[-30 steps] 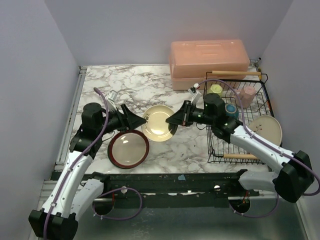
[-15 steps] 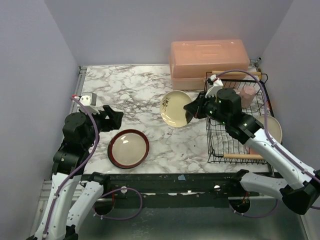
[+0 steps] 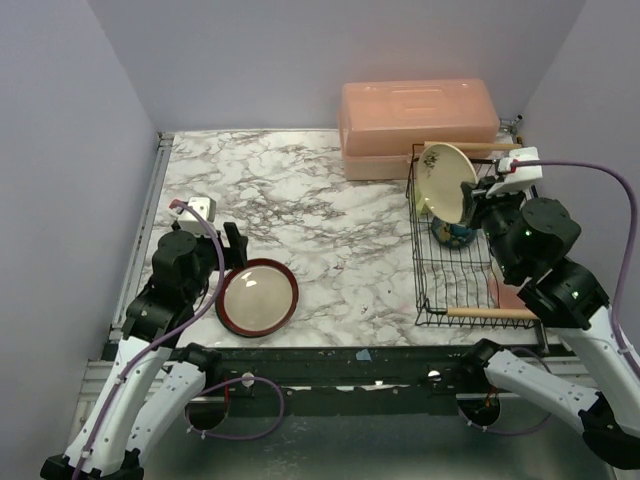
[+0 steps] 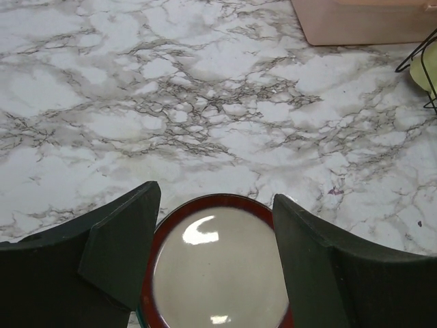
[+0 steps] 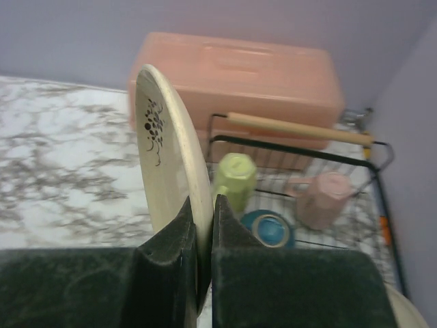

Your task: Load the mixed dishes into the dish rack

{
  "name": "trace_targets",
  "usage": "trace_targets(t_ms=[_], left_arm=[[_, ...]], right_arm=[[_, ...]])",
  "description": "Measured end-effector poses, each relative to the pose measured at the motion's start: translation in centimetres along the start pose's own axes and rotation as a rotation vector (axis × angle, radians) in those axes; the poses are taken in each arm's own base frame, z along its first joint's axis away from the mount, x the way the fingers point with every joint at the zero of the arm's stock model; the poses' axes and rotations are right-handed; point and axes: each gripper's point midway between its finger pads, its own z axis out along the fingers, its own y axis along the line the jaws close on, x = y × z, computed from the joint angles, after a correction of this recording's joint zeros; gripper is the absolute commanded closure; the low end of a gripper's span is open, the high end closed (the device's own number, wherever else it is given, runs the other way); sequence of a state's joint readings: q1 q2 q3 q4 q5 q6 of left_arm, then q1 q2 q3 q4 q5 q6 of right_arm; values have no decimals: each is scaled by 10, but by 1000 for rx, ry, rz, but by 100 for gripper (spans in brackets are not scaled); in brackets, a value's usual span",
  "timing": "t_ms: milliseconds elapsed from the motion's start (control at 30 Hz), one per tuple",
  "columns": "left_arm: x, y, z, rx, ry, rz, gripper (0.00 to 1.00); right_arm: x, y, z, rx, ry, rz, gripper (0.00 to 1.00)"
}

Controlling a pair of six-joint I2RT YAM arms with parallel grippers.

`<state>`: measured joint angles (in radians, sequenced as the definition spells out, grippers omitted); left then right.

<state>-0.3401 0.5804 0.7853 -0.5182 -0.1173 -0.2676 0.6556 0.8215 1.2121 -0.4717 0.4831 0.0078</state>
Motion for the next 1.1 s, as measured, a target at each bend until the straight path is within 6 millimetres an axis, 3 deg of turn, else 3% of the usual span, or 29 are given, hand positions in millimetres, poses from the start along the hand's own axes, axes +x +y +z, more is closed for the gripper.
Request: trace_targets(t_ms=[167, 333, 567, 833, 1000, 1100], left_arm=[[5, -3, 0, 12, -7, 36, 26], [-1, -10, -7, 44, -44, 61, 26], [-2, -19, -12, 75, -64, 88, 25], [-2, -30, -19, 118, -81, 120, 23], [-1, -37, -23, 142, -90, 141, 21], [-1, -40, -26, 153, -99, 151, 20]], right_arm=[[-7, -57, -18, 242, 14, -225, 100], [18, -92, -25, 433, 194, -474, 100], [88, -100, -28, 441, 490, -720, 100], [157, -104, -43, 368, 686, -770, 100], [210, -137, -55, 401, 912, -702, 100], [230, -154, -59, 421, 1013, -650, 100]])
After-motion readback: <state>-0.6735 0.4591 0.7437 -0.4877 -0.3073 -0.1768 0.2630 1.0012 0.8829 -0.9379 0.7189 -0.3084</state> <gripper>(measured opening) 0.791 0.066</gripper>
